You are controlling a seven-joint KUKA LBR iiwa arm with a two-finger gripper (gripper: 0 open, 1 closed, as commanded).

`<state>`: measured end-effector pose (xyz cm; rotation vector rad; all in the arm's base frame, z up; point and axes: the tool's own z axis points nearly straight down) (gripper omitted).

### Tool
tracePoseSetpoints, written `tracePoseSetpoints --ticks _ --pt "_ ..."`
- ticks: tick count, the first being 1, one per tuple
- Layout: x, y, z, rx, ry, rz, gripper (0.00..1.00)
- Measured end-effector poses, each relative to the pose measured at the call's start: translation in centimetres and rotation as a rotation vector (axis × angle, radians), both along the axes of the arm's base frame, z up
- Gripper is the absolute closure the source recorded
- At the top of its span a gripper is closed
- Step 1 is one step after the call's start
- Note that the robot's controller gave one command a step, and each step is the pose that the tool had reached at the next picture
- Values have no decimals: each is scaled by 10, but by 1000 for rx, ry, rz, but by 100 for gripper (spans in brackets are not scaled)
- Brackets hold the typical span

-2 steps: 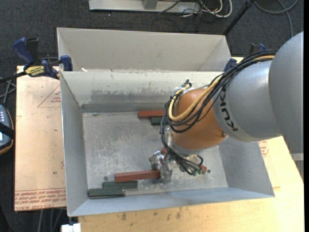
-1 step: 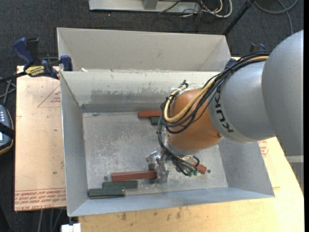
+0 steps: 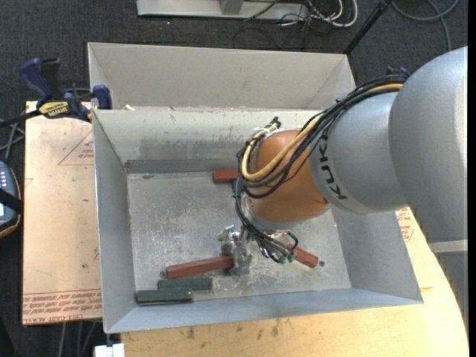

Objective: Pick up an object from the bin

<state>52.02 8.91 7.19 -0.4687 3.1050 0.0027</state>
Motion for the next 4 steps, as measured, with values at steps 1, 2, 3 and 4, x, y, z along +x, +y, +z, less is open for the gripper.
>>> tracePoseSetpoints --ticks 1,2,3,4 --pt "-2 4 10 -1 0 42 100" --pt "-8 5 17 -1 1 73 100" --pt "-9 6 55 -2 9 75 100" --pt "-3 12 29 -1 -4 323 0"
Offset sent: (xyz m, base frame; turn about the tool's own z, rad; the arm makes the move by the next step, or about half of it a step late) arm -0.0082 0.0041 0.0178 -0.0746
